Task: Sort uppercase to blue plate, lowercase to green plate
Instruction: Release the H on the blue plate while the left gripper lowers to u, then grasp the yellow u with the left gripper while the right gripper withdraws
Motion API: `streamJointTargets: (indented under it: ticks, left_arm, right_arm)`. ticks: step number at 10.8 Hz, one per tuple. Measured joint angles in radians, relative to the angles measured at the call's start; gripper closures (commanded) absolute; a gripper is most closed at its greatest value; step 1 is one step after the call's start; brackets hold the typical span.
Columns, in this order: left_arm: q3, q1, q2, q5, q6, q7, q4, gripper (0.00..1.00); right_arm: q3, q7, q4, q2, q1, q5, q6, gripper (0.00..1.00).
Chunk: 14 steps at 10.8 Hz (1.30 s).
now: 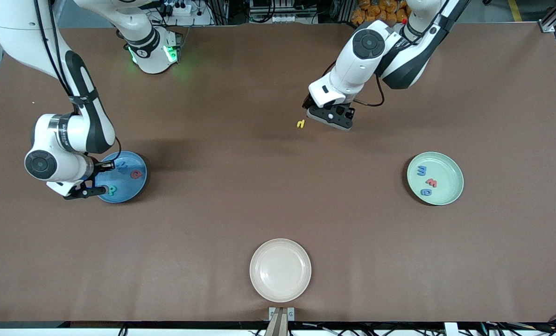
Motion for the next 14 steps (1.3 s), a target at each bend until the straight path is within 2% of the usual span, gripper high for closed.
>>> streamJointTargets:
  ticks: [2, 4, 5, 6, 9, 10, 11, 12, 13, 14]
  left_arm:
    - [0.025, 0.006, 0.013, 0.041, 0.0, 0.002, 0.019, 0.0]
    - [0.028, 0.005, 0.029, 0.047, 0.0, 0.003, 0.026, 0.0]
    - [0.028, 0.004, 0.03, 0.049, 0.0, 0.003, 0.026, 0.0]
    - [0.028, 0.003, 0.031, 0.05, 0.0, 0.003, 0.027, 0.0]
    - [0.032, -0.005, 0.036, 0.071, 0.0, 0.004, 0.027, 0.0]
    - [0.071, -0.054, 0.043, 0.073, 0.0, 0.004, 0.028, 0.0]
    - [0.163, -0.155, 0.049, 0.074, 0.0, 0.004, 0.029, 0.0]
    - [0.26, -0.269, 0.06, 0.074, 0.0, 0.001, 0.033, 0.0]
    - [0.307, -0.333, 0.074, 0.074, 0.001, -0.001, 0.036, 0.0]
    - [0.322, -0.363, 0.087, 0.074, 0.001, -0.002, 0.038, 0.0]
  right_arm:
    - [-0.001, -0.022, -0.002, 0.014, -0.005, 0.0, 0.02, 0.77]
    - [-0.003, -0.041, -0.002, 0.023, -0.014, 0.0, 0.041, 0.51]
    - [-0.003, -0.043, -0.002, 0.025, -0.014, 0.0, 0.043, 0.45]
    - [-0.003, -0.043, -0.002, 0.026, -0.014, 0.0, 0.043, 0.26]
    - [-0.003, -0.044, -0.002, 0.026, -0.014, 0.0, 0.043, 0.11]
    - [-0.003, -0.044, -0.001, 0.026, -0.014, 0.0, 0.043, 0.09]
    - [-0.003, -0.044, 0.001, 0.026, -0.014, 0.0, 0.041, 0.0]
    - [-0.002, -0.044, 0.01, 0.026, -0.014, 0.0, 0.028, 0.0]
    - [-0.002, -0.044, 0.028, 0.025, -0.014, 0.0, -0.002, 0.0]
    - [-0.001, -0.044, 0.055, 0.023, -0.014, 0.0, -0.04, 0.0]
